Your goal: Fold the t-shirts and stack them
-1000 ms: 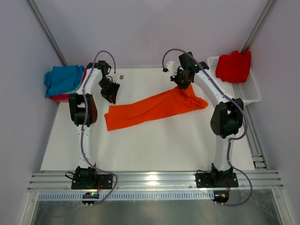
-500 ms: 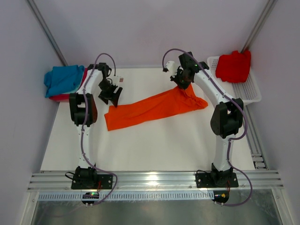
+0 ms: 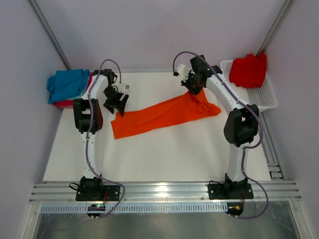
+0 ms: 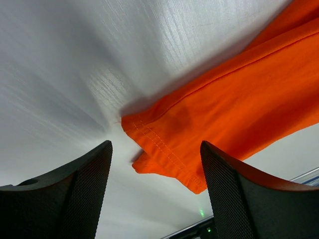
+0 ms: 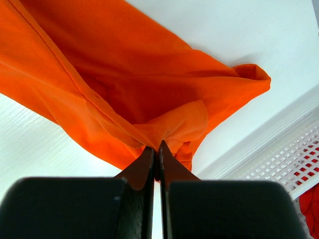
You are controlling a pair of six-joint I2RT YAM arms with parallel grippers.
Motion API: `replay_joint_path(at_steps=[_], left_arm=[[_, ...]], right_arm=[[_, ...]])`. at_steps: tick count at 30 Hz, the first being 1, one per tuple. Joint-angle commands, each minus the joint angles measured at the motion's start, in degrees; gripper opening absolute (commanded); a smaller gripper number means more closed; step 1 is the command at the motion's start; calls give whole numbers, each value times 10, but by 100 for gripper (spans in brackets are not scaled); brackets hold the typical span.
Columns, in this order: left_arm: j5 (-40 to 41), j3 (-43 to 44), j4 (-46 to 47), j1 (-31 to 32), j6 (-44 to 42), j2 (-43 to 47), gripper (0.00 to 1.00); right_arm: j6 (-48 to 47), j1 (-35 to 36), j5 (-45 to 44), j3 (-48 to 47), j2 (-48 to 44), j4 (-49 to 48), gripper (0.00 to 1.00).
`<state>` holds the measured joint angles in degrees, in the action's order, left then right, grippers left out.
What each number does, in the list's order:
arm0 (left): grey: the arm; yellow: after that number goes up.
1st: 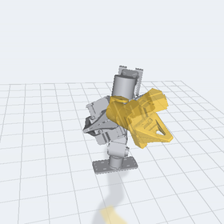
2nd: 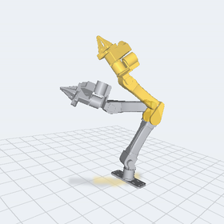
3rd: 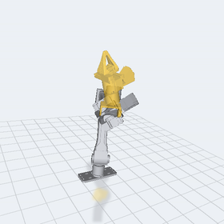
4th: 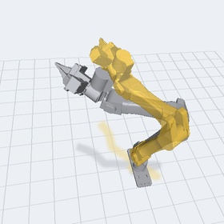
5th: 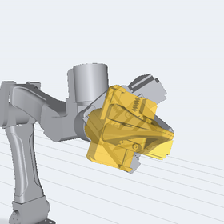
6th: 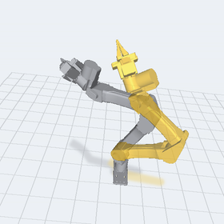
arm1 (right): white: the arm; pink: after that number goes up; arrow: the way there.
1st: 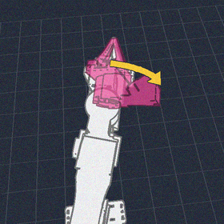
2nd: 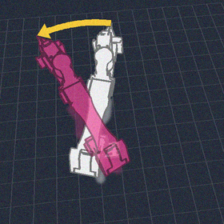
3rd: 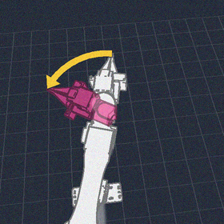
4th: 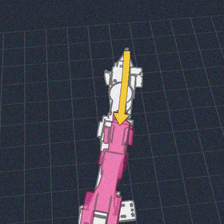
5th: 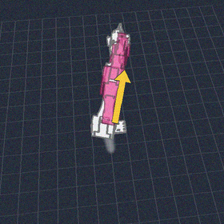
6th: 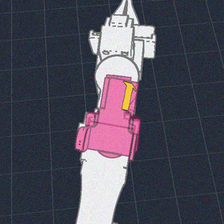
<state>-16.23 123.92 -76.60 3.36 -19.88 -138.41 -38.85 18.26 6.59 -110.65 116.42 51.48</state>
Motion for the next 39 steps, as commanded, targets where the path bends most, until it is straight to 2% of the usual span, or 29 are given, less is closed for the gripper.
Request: replay_joint_path(at_steps=[1,8,13,15,16,18,19,22,34,39], left_arm=[[-6,-3,-7,-4,2,-9,74],[-13,1,2,-4,3,-26,72],[-17,5,5,-4,5,-34,62],[-25,5,3,-4,4,-35,52],[-28,6,1,-4,3,-35,41],[-38,10,-2,-4,1,-36,30],[-42,13,-7,-3,0,-40,17],[-49,26,-18,-4,-3,-45,0],[-93,76,-84,-4,-31,10,0],[-98,76,-118,-3,-46,46,0]], right_arm=[[8,1,-5,-3,-14,-13,3],[7,0,-8,-2,-15,-12,3],[6,0,-8,-4,-14,-13,3],[6,0,-10,-4,-13,-13,3],[6,1,-10,-4,-13,-13,3],[6,1,-10,-4,-12,-14,3],[6,1,-10,-4,-12,-14,3],[6,1,-11,-4,-10,-14,3],[1,1,17,0,-47,35,3],[-17,2,33,38,-74,58,3]])
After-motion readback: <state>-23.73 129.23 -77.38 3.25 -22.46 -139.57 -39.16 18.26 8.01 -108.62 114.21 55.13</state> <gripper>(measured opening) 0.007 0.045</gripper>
